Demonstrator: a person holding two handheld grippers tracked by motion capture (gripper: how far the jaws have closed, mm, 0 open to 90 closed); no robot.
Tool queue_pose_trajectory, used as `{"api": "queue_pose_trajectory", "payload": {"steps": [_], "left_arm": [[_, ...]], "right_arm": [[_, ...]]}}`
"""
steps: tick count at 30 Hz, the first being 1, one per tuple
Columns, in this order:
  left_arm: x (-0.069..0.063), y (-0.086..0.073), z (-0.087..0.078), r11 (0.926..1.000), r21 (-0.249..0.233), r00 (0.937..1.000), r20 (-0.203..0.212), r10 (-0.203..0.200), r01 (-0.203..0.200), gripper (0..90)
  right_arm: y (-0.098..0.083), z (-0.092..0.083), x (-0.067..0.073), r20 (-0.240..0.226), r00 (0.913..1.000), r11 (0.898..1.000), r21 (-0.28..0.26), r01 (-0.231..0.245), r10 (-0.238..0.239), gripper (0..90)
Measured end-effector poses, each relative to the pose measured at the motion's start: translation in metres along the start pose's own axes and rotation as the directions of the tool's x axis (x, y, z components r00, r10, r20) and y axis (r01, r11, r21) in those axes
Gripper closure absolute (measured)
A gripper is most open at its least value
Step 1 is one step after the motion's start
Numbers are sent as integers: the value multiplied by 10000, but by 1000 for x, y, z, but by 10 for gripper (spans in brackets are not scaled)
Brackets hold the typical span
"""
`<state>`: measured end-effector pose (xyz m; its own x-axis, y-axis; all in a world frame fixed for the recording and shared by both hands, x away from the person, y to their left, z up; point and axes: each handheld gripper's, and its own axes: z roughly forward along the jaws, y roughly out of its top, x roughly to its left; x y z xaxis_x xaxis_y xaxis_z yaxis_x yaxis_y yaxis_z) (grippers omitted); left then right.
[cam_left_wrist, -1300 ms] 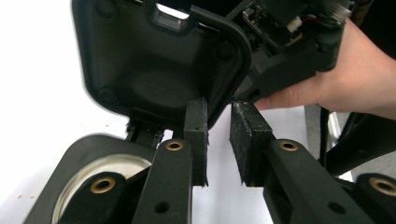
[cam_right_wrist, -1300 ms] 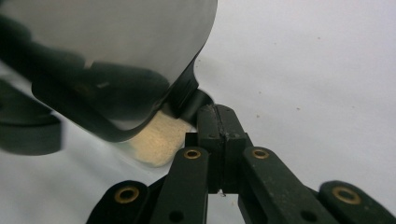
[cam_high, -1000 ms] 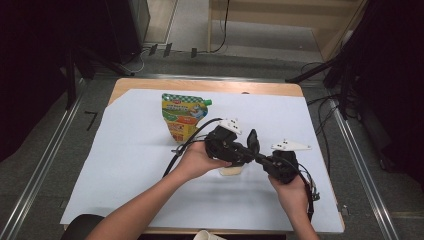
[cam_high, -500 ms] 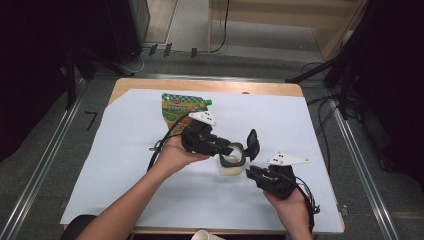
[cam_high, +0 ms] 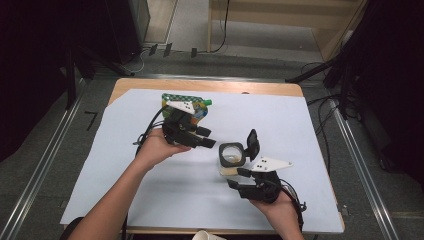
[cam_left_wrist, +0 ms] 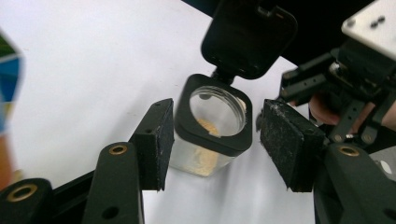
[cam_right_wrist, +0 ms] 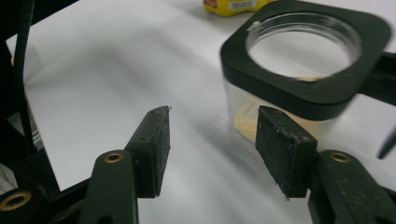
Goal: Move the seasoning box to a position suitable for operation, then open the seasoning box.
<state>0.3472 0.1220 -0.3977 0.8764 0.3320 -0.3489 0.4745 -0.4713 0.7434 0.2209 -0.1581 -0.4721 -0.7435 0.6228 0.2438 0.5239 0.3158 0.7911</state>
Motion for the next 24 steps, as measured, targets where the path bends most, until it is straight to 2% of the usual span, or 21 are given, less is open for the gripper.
{"api": "queue_pose_trajectory", "payload": {"steps": [6,11,14,23,24], "left_arm": [[9,-5,-20,9998,-114,9986,-510,-159,153,453],[16,-8,-33,9994,-314,9966,-814,-154,129,451],[19,-9,-37,10000,-84,9938,-1111,31,-40,441],[33,-18,-53,9997,-79,9909,-1320,-259,250,428],[34,-19,-54,9997,-42,9893,-1438,-234,230,425]], "right_arm": [[3,7,8,-436,9990,9999,96,89,-85,473],[6,12,14,-556,9984,9998,200,69,-58,466],[6,15,15,-616,9980,9995,286,146,-129,461],[5,19,17,-689,9973,9989,383,267,-240,451],[5,19,18,-683,9973,9987,420,300,-271,452]]}}
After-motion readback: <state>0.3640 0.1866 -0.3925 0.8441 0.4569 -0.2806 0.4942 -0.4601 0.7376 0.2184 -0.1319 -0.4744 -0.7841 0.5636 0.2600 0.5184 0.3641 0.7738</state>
